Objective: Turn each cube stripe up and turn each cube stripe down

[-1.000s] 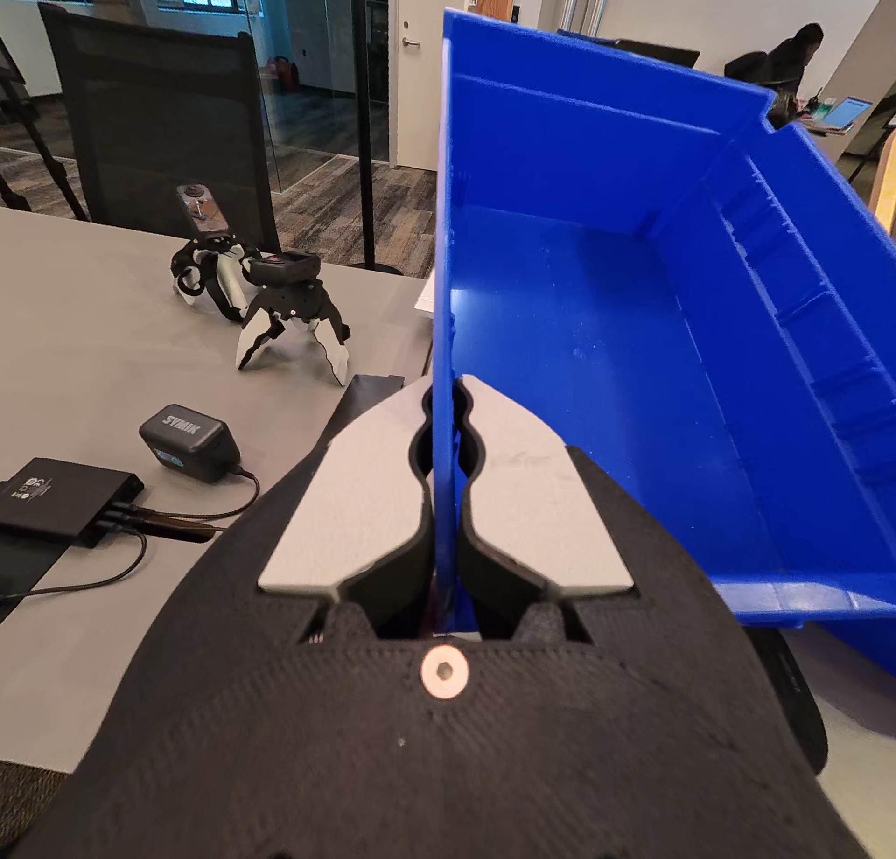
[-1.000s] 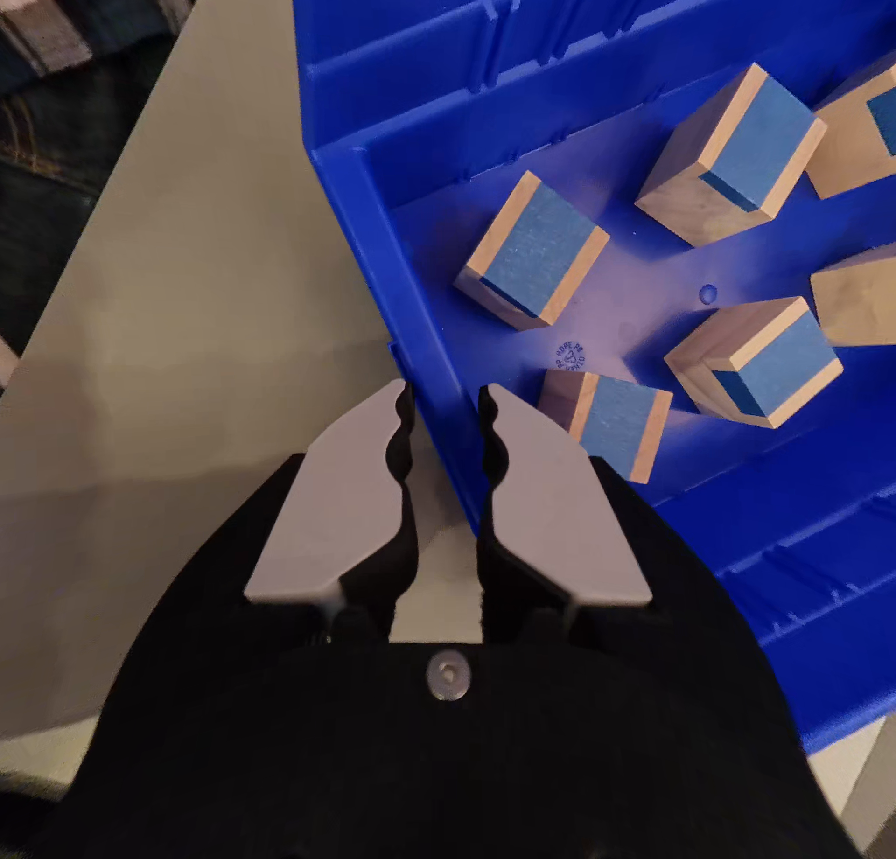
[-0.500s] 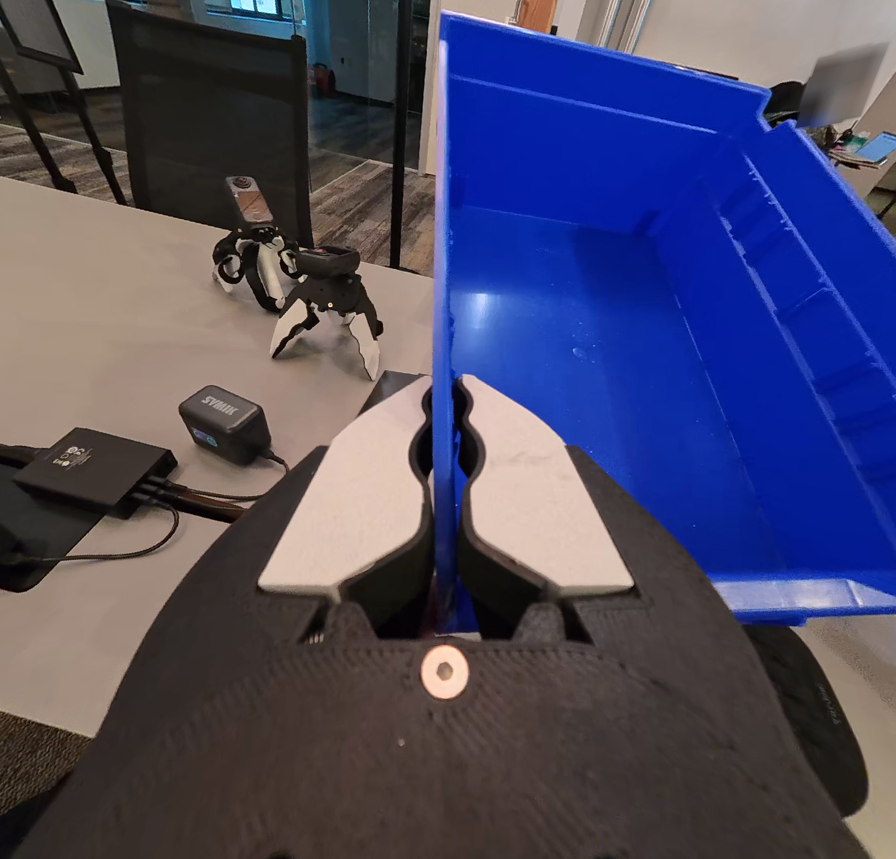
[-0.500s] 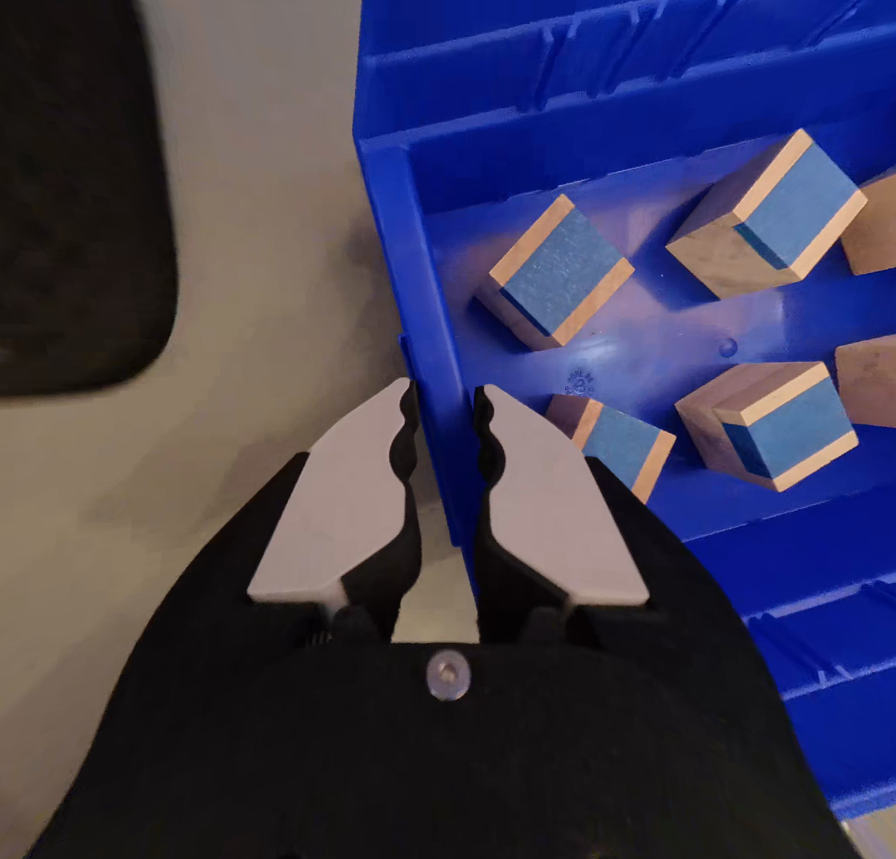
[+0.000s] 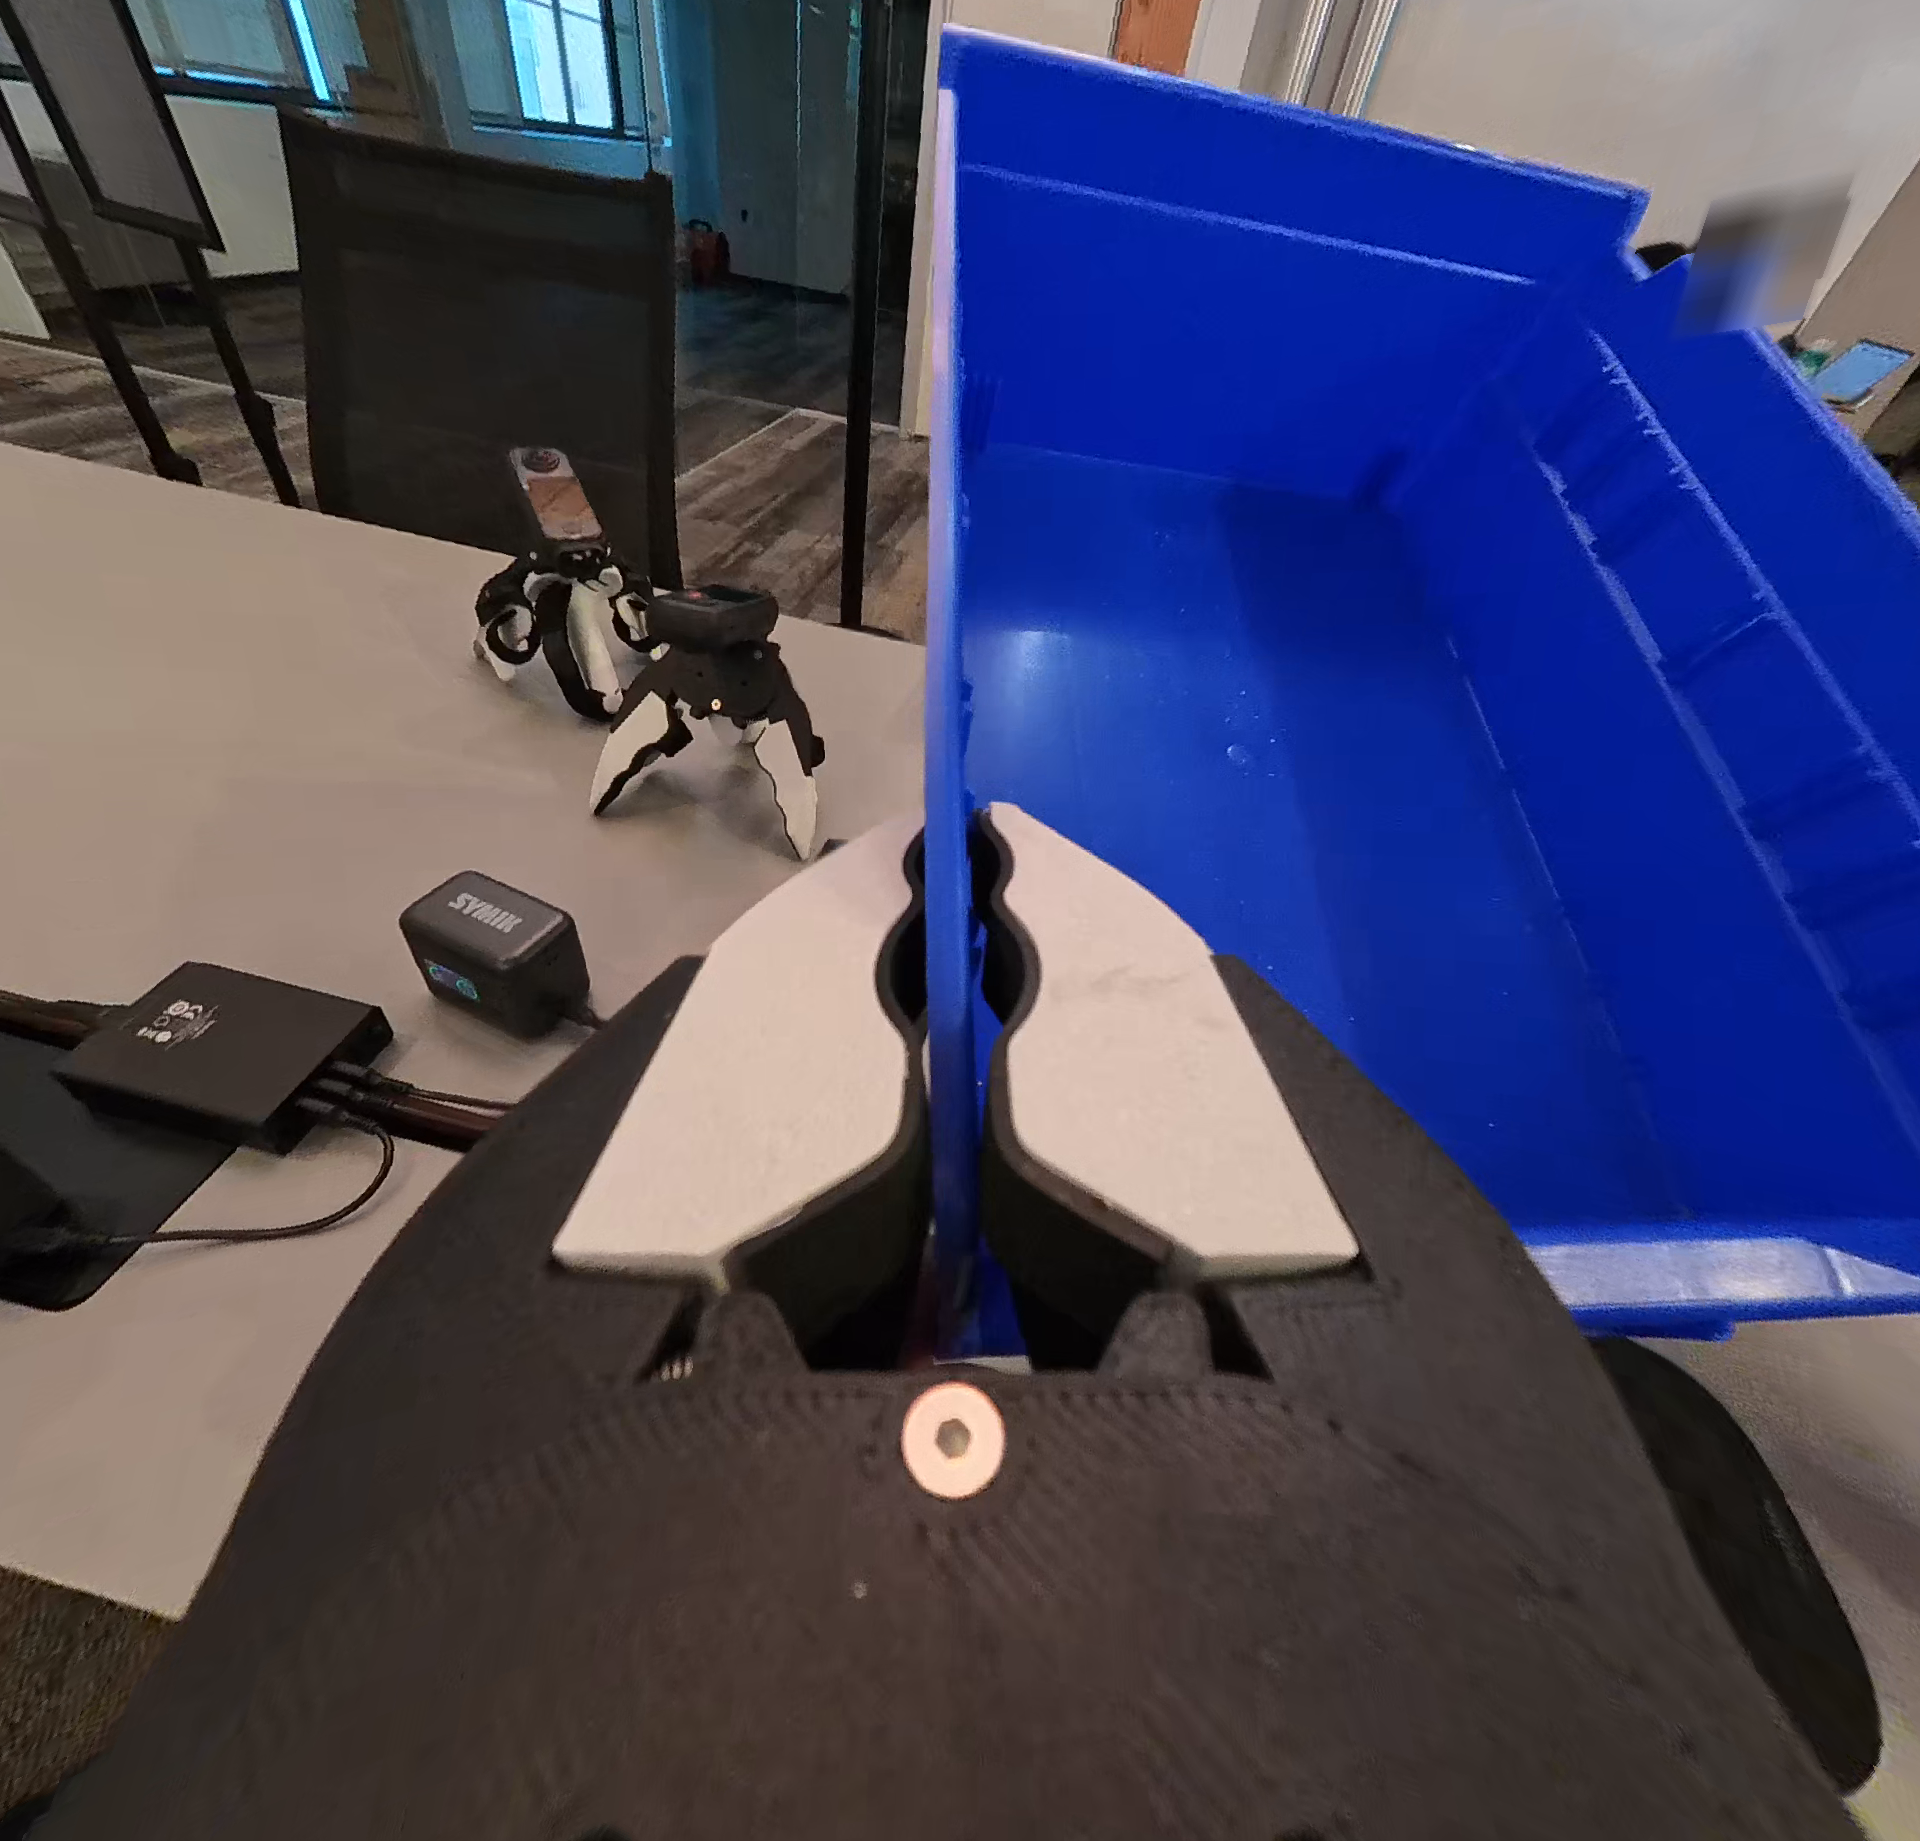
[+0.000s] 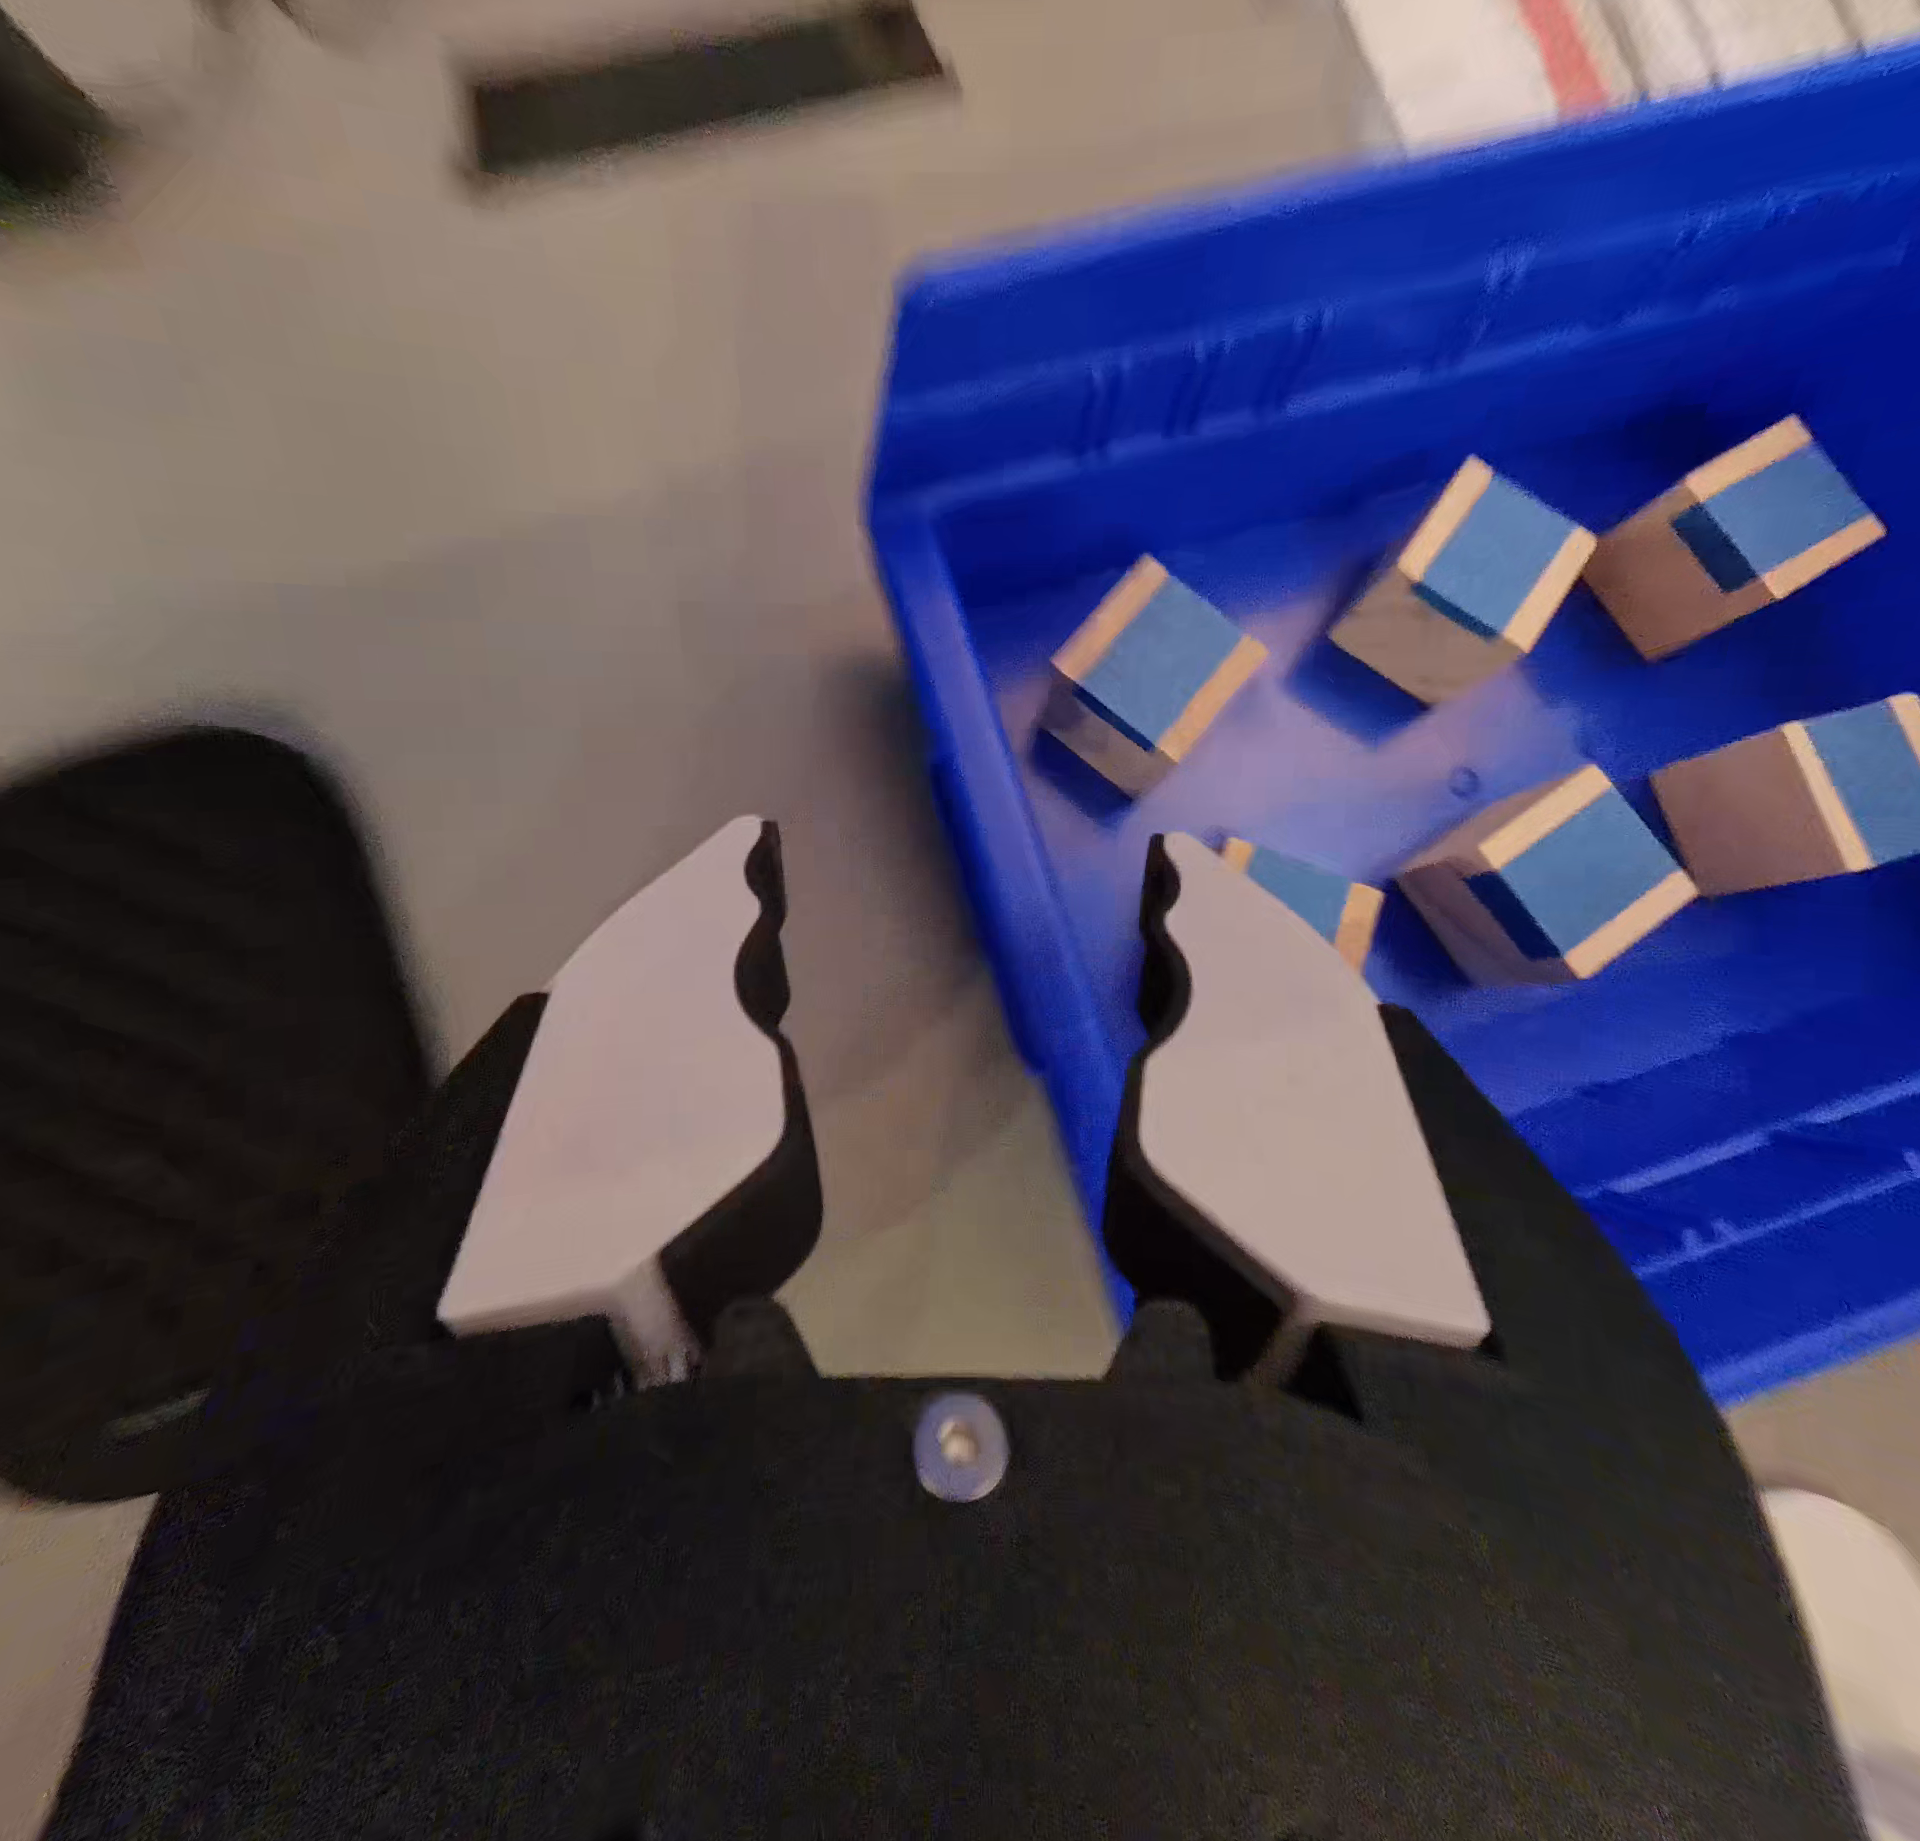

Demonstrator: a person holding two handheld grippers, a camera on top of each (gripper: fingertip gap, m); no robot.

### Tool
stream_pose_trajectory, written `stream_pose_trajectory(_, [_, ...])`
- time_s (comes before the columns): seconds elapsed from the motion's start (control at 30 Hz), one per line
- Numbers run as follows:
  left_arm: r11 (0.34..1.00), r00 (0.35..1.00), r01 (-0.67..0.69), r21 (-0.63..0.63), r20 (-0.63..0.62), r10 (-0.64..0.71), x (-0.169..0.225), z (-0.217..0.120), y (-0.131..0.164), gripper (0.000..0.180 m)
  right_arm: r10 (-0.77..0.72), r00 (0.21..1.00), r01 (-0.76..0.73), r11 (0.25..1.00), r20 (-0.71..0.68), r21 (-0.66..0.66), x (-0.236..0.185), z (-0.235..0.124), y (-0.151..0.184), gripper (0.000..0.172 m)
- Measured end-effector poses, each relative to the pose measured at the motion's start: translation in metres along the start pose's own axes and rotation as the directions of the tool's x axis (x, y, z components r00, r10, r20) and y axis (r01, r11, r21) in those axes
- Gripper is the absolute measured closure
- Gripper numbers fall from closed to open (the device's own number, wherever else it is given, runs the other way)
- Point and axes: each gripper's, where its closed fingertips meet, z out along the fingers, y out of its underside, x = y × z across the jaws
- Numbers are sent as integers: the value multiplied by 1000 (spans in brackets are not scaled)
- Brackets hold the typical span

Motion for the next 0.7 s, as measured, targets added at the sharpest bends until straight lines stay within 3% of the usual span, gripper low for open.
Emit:
stream_pose_trajectory(0.07, [999, 1000, -22, 30, 8, 22, 8, -1, -6, 175, 109, 984, -136, 969, 139, 204, -18, -47, -26, 102])
stream_pose_trajectory(0.13, [996, 998, -62, 58, 26, 61, 21, -2, -13, 175, 172, 942, -275, 888, 288, 370, -35, -103, -51, 98])
stream_pose_trajectory(0.2, [989, 991, -125, 80, 50, 121, 39, -1, -20, 175, 191, 874, -407, 791, 448, 457, -56, -150, -72, 90])
stream_pose_trajectory(0.27, [976, 980, -195, 92, 62, 190, 63, 2, -27, 175, 179, 836, -453, 759, 519, 468, -77, -172, -84, 83])
stream_pose_trajectory(0.3, [968, 972, -229, 100, 65, 224, 77, 3, -30, 175, 177, 832, -456, 758, 525, 467, -85, -175, -87, 77])
stream_pose_trajectory(0.37, [940, 947, -320, 121, 77, 312, 109, 3, -36, 176, 184, 823, -470, 751, 537, 463, -92, -175, -88, 84])
stream_pose_trajectory(0.43, [914, 925, -380, 145, 81, 372, 141, 1, -42, 175, 231, 858, -457, 752, 458, 476, -79, -169, -79, 89])
stream_pose_trajectory(0.53, [857, 883, -469, 216, 108, 456, 181, -9, -53, 175, 304, 872, -477, 707, 384, 523, -49, -180, -63, 120])
stream_pose_trajectory(0.7, [772, 854, -501, 392, 79, 514, 261, -37, -74, 162, 337, 917, -392, 668, 213, 632, -15, -243, -44, 148])
